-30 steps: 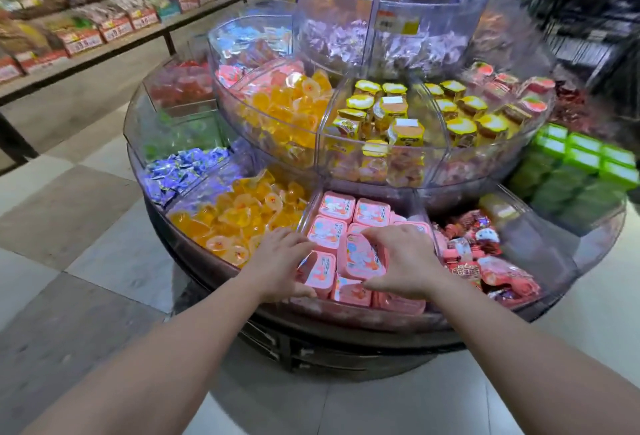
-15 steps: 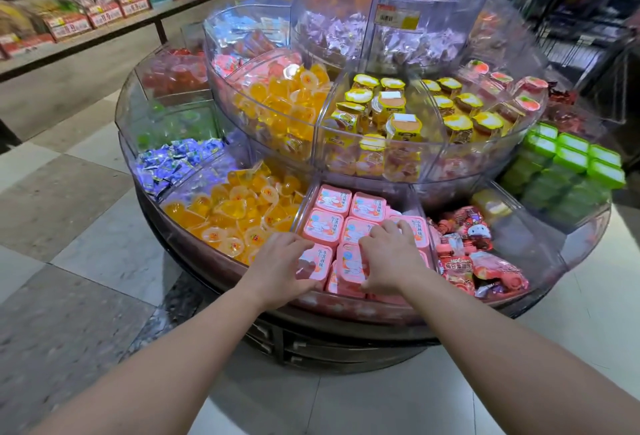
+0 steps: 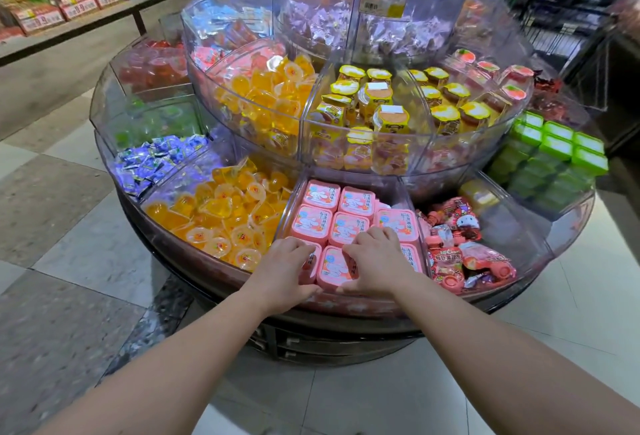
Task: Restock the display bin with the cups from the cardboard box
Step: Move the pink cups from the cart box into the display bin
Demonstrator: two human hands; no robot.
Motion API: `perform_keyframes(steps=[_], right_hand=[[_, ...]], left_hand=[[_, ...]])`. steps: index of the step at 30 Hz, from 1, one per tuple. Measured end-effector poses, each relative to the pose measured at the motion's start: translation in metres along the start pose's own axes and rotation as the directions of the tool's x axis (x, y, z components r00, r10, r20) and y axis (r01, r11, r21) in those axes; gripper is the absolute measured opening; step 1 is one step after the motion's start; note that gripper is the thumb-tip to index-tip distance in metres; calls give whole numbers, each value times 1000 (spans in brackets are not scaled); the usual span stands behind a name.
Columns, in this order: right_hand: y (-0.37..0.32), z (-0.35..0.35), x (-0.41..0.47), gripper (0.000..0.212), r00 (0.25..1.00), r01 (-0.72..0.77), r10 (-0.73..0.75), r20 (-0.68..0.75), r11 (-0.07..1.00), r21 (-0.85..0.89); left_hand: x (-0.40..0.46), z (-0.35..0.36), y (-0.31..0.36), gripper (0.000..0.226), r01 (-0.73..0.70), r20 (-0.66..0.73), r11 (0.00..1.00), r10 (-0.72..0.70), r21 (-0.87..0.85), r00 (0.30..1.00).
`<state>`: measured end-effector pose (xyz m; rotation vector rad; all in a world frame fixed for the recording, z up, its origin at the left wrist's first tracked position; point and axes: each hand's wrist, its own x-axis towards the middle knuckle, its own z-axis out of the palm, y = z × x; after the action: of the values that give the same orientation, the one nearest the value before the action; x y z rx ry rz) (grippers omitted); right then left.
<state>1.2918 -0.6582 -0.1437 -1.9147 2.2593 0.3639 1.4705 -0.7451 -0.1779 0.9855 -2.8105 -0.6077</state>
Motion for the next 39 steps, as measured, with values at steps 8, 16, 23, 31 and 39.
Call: perform_keyframes(steps=[8,16,23,31,39], right_hand=[[3,-5,-5,65,996,-43,53,-71,988,148],[65,-21,-19,50,914,-192,301,-274,913,361],[150,-18,-53,59,883,-269,386,-266,882,386],[318,-3,-153,61,806,-421,516,-290,844,331],[461,1,-205,54,721,-509,631,-286,763,398]], left_hand=[[5,-10,2,68,33,-18,999,-33,-20,999],[56,-44,39,58,106,-130,991,-117,-87,985],[116,-33,137,63,31,-100,997,-24,73,995],[192,25,338,63,-95,-119,970,124,222,985],[273,68,472,67,-145,-114,964,174,222,978]])
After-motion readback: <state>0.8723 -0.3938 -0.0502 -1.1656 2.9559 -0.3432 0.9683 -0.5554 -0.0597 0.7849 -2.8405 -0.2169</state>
